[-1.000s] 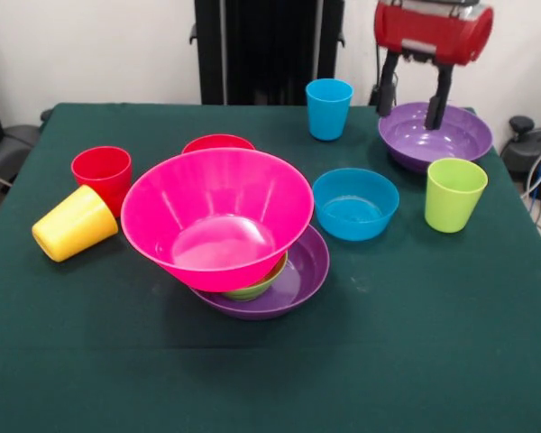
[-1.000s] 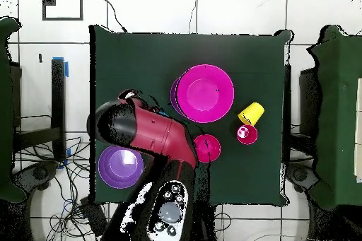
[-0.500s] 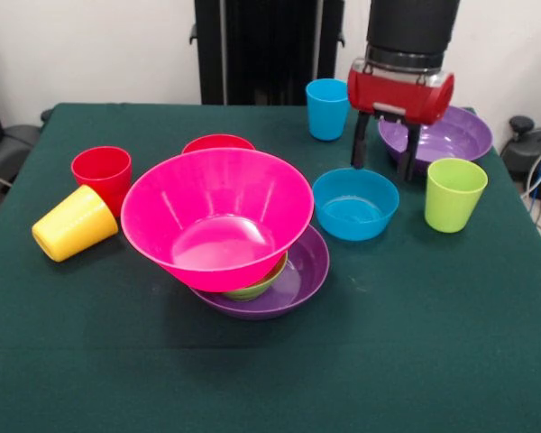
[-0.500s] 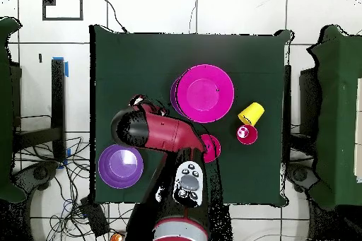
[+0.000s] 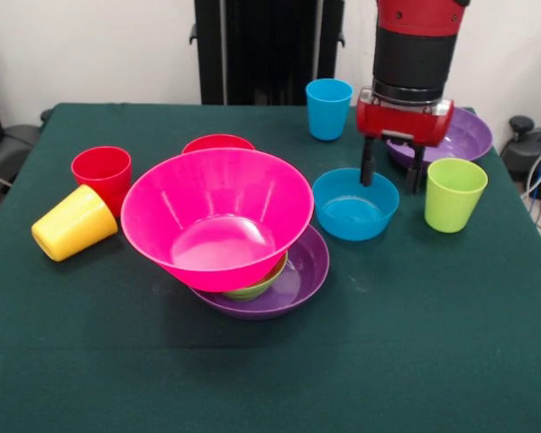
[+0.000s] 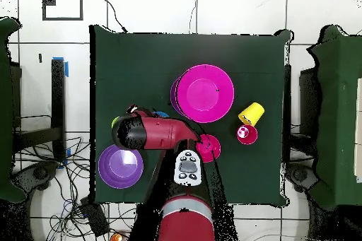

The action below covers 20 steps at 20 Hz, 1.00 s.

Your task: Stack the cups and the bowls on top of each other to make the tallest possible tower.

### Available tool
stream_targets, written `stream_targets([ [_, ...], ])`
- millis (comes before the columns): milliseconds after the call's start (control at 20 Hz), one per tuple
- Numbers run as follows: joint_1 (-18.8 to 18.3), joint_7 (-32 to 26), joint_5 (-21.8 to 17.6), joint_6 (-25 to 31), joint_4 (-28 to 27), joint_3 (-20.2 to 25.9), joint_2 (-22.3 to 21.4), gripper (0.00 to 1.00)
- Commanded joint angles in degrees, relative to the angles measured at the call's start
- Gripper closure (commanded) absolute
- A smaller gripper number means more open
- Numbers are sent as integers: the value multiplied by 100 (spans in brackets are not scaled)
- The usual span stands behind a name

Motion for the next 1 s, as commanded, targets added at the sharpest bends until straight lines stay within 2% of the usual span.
stream_targets([
  [50,-149,-764,-810,205,-242,1142,194,0],
  [200,-156,-736,-819,693,-264,1414,106,0],
  [550,-28,-544,-1093,492,-449,1404,183,0],
  [700,-110,-659,-1063,986,-327,1558,-68,0],
  [850,-212,-708,-1108,1098,-130,1686,-397,0],
  [1000,-203,-686,-1277,998,-139,1685,-192,0],
])
